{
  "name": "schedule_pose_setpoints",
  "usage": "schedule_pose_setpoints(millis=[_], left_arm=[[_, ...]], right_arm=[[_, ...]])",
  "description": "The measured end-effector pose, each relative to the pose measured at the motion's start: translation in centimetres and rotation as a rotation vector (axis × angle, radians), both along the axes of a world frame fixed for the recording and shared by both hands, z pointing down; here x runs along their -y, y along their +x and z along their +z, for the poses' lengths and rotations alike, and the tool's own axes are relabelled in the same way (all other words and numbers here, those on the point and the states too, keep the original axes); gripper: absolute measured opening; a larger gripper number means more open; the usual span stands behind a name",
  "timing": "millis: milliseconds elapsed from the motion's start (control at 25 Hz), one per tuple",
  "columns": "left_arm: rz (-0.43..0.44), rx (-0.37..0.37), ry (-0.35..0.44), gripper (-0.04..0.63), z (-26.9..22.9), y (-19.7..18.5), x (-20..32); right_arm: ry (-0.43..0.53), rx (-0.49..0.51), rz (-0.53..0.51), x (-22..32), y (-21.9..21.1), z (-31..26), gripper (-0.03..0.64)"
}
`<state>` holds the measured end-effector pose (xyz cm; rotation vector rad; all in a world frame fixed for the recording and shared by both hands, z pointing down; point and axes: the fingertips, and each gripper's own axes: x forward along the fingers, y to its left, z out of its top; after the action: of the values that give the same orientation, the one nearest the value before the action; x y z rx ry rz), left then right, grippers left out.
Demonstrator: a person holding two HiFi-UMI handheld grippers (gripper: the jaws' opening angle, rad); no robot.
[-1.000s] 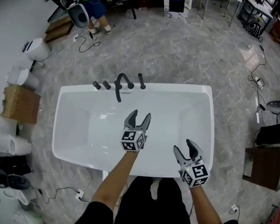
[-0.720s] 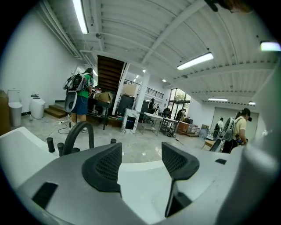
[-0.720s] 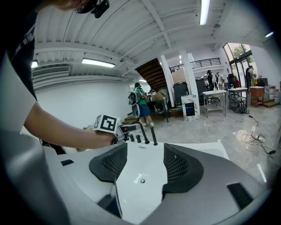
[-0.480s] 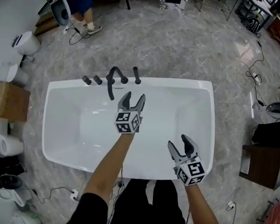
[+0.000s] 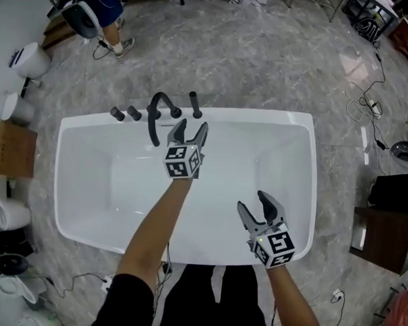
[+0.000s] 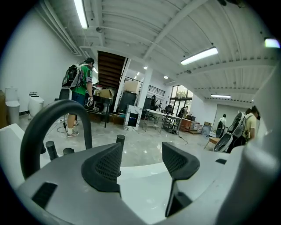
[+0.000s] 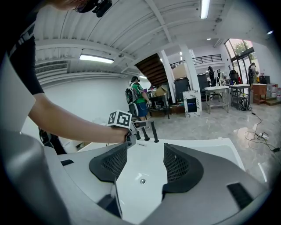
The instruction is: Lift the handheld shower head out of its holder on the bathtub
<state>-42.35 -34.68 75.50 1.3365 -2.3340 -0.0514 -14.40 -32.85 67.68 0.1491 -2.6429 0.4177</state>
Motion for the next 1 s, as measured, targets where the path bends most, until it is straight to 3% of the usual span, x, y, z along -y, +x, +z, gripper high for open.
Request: schedule_pose_setpoints(millis=[360, 720, 920, 1000], left_arm=[[0.029, 0.050, -0.041, 0.272, 1.9, -3.6, 1.4], [0.067, 0.064, -0.136, 0.275, 5.1, -4.8, 3.0], [0.163, 0.173, -0.227, 0.275, 6.1, -5.5, 3.7], [0.176, 0.175, -0.228, 0.275, 6.2, -5.9, 4.1]], right_arm=[[-0.026, 0.005, 0.038, 0.2, -2.3, 1.1, 0.227], [-0.027, -0.048, -0.003, -1.5, -0.4, 3.2, 0.227], [-0.047, -0.063, 0.020, -2.2, 0.3, 4.3, 0.227], [-0.055, -0.064, 0.030, -2.3, 0.3, 4.6, 0.227]])
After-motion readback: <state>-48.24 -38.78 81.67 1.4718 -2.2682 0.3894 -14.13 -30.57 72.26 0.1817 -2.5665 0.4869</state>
